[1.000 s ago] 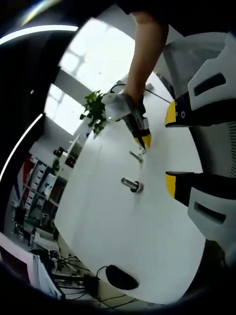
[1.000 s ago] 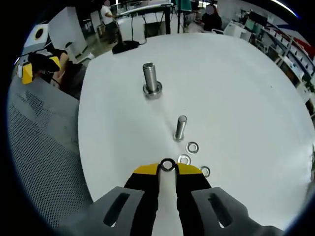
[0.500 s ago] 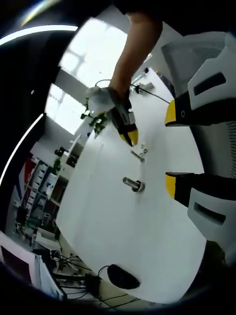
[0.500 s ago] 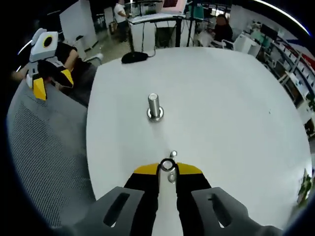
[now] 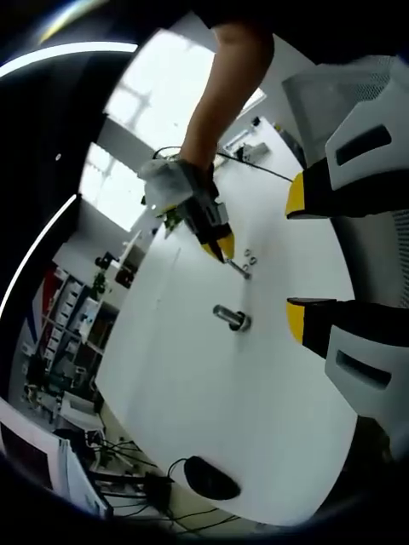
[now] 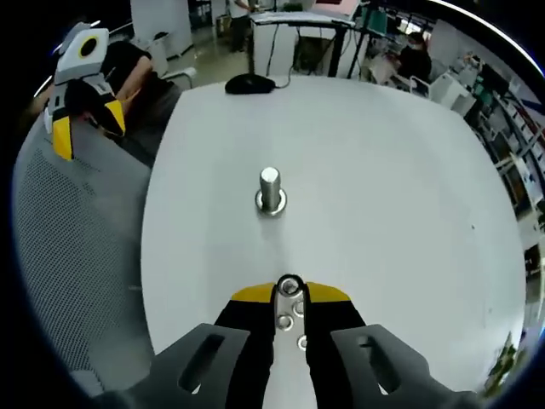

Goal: Place the washer onto the threaded stud by aligning its center hole with the stud, sliding it down to the base, and recovering from edge contact or off-axis alignment until the washer reaches the visible bottom stop.

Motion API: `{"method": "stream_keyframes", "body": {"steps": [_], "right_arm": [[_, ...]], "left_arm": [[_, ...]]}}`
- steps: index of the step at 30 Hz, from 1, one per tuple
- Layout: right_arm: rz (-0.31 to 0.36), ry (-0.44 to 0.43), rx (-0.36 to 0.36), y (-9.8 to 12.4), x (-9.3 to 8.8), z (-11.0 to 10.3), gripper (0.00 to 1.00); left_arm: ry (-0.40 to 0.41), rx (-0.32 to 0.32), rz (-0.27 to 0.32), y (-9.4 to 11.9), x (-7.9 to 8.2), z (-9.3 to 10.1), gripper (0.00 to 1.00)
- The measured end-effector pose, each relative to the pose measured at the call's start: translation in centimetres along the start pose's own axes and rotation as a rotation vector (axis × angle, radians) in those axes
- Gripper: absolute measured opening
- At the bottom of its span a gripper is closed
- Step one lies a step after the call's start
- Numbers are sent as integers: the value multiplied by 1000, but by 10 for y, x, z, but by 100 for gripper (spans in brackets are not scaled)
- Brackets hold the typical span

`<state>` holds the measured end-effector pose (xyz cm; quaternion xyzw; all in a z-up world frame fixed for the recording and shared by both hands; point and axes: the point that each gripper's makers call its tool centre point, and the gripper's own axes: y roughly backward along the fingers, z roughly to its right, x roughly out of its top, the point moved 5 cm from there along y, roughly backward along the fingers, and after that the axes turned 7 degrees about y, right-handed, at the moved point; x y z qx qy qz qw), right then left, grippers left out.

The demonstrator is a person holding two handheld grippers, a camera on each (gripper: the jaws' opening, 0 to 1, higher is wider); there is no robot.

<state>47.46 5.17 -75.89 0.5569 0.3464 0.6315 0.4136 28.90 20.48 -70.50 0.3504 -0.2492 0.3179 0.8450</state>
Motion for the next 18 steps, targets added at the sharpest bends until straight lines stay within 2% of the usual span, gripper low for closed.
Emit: {"method": "stream_keyframes", "body": {"steps": [9, 18], "right_arm": [[-45, 35, 21, -2, -5, 0, 13], [-62, 49, 39, -9, -5, 1, 13]], "left_arm": [[1, 2, 10, 0, 1, 0, 34], [7, 2, 5, 0, 0, 0, 34]]}}
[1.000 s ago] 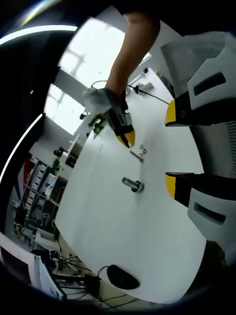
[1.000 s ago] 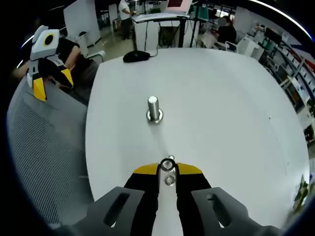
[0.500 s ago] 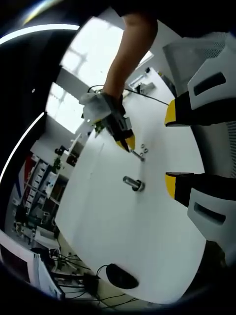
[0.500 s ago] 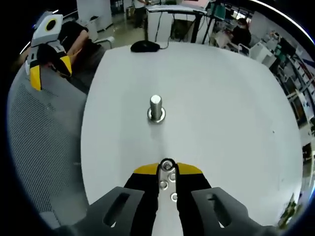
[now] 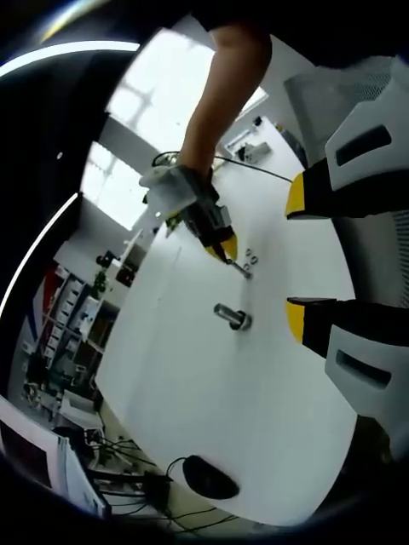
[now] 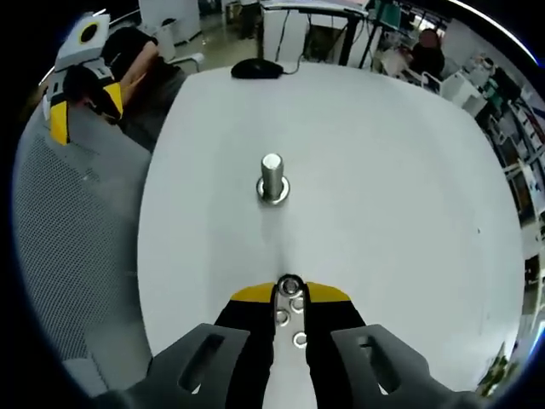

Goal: Place the washer onto the threaded stud by aligning its center hole with the stud, sliding it down to the base, and recovering from edge contact or off-axis alignment until the washer reaches the visible bottom stop.

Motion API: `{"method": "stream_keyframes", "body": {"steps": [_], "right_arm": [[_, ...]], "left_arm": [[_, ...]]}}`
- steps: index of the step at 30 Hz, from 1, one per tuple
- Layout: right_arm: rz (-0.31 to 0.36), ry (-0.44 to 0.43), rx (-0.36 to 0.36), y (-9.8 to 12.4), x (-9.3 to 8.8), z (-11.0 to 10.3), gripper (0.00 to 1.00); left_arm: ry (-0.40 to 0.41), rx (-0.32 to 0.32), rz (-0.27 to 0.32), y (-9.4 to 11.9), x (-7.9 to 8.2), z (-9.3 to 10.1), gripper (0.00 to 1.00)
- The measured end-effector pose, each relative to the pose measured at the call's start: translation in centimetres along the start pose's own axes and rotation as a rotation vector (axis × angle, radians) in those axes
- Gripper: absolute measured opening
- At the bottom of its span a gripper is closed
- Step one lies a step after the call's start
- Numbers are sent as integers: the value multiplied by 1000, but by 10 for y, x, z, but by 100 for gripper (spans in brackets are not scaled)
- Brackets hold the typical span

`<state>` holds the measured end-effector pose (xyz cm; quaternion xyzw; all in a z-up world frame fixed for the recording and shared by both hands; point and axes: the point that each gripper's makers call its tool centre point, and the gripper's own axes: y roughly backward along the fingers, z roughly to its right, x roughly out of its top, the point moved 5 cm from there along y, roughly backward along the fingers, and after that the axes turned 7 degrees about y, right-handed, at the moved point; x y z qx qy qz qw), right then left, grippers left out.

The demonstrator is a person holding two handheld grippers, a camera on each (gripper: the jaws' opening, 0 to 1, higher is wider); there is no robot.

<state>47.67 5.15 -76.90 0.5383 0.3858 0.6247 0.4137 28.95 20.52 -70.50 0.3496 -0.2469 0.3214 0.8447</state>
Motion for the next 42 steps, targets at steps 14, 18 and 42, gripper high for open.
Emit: {"method": "stream_keyframes", "body": {"steps": [14, 18, 42], "right_arm": [[-36, 24, 50, -23, -6, -5, 13], [-44, 22, 59, -29, -7, -5, 13], [-28, 4, 85, -41, -6, -10, 24]], "left_arm": [[5, 3, 1, 0, 0, 0, 34], [7, 3, 5, 0, 1, 0, 35], [12, 5, -8, 0, 0, 0, 32]]}}
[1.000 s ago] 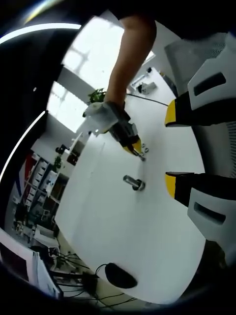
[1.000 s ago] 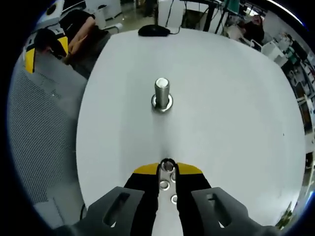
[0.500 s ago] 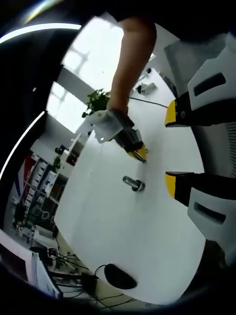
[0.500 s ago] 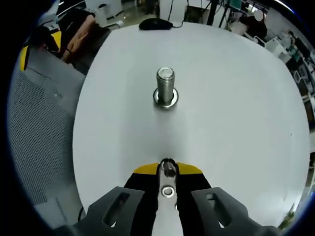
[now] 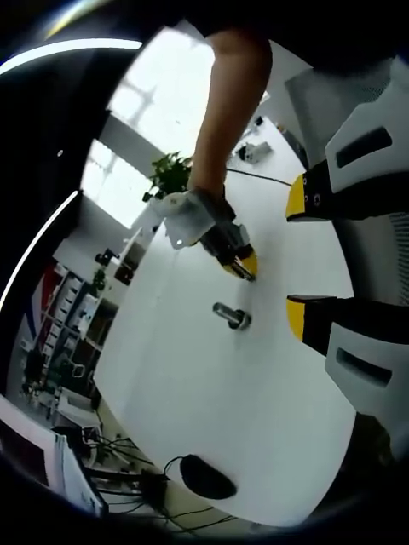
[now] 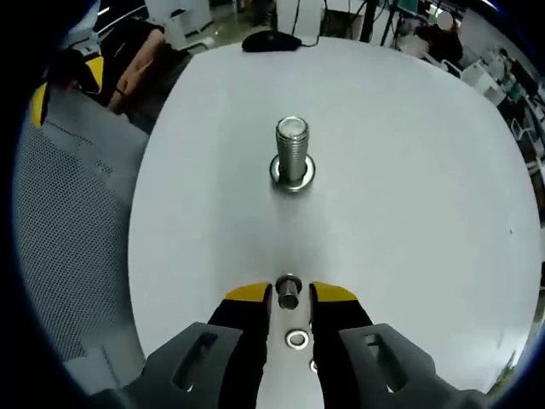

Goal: Place the washer onto the threaded stud by aligning its center hole with the stud, sliding it down to the base, and recovering from edge contact or off-axis alignment until the washer reaches the visible bottom stop.

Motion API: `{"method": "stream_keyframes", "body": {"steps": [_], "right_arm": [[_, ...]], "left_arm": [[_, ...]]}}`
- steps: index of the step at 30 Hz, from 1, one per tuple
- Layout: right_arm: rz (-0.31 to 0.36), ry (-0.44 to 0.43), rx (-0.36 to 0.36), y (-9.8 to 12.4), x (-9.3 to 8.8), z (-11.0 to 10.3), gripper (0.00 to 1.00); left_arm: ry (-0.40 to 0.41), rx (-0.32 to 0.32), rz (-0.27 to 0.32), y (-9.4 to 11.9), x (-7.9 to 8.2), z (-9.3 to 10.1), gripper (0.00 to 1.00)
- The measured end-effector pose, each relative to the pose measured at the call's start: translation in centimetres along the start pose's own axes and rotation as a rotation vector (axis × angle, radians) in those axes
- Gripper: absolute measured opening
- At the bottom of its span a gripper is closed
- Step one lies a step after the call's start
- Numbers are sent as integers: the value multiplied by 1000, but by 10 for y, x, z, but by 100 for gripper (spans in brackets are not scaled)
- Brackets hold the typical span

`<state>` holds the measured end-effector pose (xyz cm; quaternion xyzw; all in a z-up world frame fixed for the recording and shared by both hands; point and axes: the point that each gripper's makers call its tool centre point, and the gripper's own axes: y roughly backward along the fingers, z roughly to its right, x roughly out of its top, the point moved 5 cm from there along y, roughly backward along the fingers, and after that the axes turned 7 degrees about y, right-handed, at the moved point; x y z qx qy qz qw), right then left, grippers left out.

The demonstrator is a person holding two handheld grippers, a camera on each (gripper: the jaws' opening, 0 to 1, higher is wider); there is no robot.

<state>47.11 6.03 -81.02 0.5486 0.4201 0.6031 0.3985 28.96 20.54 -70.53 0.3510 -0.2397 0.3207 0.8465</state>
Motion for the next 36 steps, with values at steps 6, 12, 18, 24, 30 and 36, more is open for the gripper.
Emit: {"method": "stream_keyframes", "body": {"steps": [6, 12, 18, 24, 30, 36], "right_arm": [[16, -52, -29, 9, -13, 4, 26], [28, -93, -58, 16, -26, 2, 27], [80, -151, -91, 23, -32, -2, 27], [155, -175, -128, 31, -32, -7, 27], [229, -236, -179, 36, -36, -14, 26], [263, -277, -215, 40, -43, -20, 26]], "left_arm": [[-1, -3, -6, 0, -1, 0, 32], [-1, -1, -8, 0, -1, 0, 32], [-6, 0, -5, 0, -1, 0, 32], [-8, -2, -4, 0, -1, 0, 32], [-8, -3, -2, 0, 0, 0, 32], [-11, -5, -5, 0, -1, 1, 32]]}}
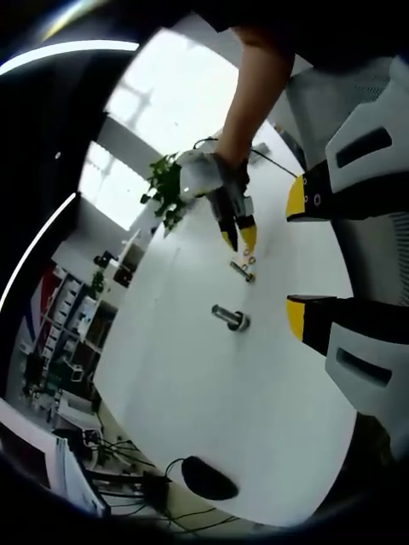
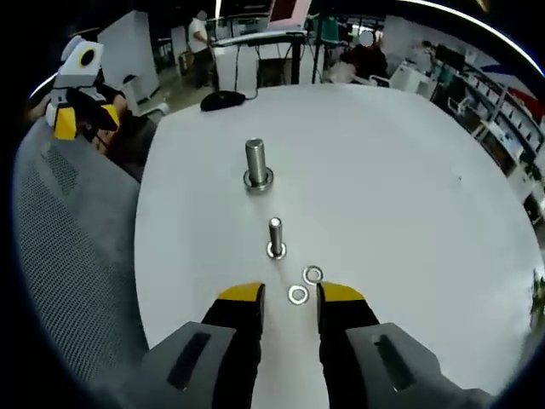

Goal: Place the washer onto the threaded stud by aligning its center hole with the stud, sliding it down to the base, and recovering from edge contact or off-axis alignment until the washer reaches the visible bottom stop.

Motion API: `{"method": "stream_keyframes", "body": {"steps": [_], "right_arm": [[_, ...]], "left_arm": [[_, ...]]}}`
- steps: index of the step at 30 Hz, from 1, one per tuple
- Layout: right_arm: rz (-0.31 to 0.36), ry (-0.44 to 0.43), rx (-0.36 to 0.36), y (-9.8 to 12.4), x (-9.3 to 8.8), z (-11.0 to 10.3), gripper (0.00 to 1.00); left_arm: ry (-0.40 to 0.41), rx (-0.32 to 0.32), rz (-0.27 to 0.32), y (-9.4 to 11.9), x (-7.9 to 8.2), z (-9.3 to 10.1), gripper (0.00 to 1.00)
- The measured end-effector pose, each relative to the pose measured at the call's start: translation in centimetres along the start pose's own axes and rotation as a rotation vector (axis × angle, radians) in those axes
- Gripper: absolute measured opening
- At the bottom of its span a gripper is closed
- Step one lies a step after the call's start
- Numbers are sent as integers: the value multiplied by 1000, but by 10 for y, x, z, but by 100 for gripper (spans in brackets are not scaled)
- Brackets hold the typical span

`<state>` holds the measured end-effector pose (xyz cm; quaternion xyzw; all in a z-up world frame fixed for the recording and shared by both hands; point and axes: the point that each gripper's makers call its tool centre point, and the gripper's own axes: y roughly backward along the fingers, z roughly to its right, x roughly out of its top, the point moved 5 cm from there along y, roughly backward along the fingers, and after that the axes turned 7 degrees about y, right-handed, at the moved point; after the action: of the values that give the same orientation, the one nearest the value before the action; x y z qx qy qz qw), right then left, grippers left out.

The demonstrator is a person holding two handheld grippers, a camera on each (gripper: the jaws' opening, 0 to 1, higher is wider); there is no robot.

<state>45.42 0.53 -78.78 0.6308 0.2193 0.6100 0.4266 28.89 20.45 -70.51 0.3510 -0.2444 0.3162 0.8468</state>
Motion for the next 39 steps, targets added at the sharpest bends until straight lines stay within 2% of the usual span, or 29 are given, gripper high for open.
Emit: {"method": "stream_keyframes", "body": {"steps": [2, 11, 20, 35, 37, 39], "right_arm": [[26, -37, -8, 1, 0, 0, 25], [93, -90, -51, 0, -1, -5, 25], [102, -128, -40, -10, -8, -10, 25], [111, -172, -88, -22, -20, -6, 25], [111, -191, -111, -21, -21, -4, 24], [117, -219, -105, -23, -23, -4, 23]], "left_arm": [[-1, -1, -1, 0, 0, 0, 32], [-1, -1, 0, 0, 0, 0, 32], [1, -3, 6, 0, 0, 0, 32], [7, -5, 16, 0, 2, 1, 32], [7, -7, 17, 0, 2, 1, 32], [9, -6, 17, 0, 2, 1, 32]]}}
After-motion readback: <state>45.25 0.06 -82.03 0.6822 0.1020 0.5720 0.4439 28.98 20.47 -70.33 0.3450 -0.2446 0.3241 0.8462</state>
